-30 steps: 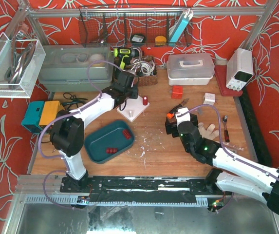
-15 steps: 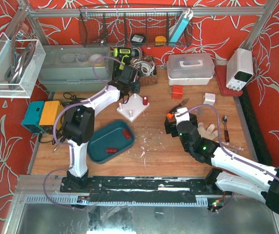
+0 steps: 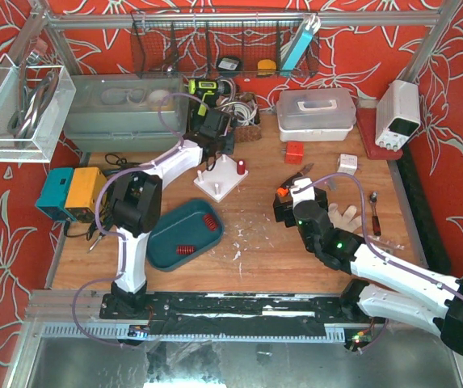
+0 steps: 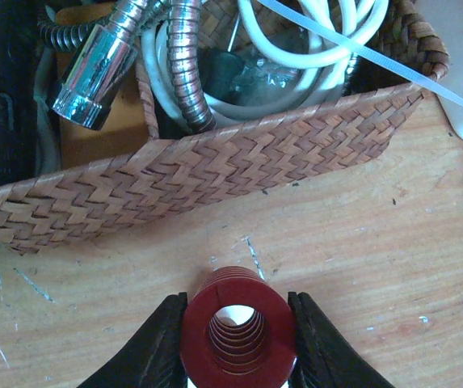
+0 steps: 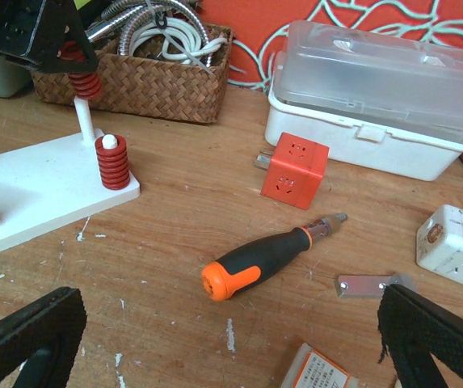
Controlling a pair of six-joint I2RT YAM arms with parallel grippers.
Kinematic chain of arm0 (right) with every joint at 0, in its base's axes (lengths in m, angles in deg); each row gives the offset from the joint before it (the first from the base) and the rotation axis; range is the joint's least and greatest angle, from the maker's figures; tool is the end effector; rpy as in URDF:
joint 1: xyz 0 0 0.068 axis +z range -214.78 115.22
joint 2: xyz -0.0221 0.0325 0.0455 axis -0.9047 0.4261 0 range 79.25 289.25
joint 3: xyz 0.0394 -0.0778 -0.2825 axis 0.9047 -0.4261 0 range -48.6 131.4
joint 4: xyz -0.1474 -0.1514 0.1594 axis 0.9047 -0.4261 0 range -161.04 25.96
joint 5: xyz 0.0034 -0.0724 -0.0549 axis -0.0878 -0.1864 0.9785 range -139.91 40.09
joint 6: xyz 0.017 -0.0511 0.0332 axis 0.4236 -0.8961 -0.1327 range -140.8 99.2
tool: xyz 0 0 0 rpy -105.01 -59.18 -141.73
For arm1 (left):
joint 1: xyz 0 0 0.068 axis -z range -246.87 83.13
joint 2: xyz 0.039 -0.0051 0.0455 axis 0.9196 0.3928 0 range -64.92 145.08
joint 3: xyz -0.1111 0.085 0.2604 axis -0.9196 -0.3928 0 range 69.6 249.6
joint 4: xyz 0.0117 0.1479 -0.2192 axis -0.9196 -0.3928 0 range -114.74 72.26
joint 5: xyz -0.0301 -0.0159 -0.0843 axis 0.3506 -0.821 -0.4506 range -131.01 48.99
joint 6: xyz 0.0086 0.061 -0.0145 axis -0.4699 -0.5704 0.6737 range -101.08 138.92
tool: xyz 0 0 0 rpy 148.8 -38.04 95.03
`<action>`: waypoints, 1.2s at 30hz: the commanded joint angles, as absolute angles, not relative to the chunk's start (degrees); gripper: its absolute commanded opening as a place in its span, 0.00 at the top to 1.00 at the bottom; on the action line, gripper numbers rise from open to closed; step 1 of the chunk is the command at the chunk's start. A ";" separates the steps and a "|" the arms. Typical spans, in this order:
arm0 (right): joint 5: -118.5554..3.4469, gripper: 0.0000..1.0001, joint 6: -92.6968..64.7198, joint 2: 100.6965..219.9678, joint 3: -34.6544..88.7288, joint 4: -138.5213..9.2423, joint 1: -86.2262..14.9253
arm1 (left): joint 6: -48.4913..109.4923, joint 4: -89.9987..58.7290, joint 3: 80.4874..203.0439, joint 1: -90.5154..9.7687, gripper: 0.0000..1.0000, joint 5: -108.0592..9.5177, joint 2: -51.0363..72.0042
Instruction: Install the large spring
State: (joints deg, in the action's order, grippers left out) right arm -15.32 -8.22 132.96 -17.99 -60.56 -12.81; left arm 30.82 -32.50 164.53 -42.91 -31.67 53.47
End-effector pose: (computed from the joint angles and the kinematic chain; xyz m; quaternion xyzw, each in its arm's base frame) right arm 0.1506 0.1478 0.2646 -0.1017 0.7924 0.0884 0.5950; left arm 0.4640 -0.1976 0.2470 0.0589 0.8954 -0.0643 0.4366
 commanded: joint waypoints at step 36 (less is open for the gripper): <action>-16.27 0.01 -8.01 135.15 -17.50 -59.15 -14.32 | 28.46 -45.08 171.40 -42.62 0.93 -31.27 57.95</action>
State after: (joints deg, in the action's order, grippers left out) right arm -16.07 -8.20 134.60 -17.96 -59.68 -13.95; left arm 28.96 -40.35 172.14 -42.86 -31.10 56.98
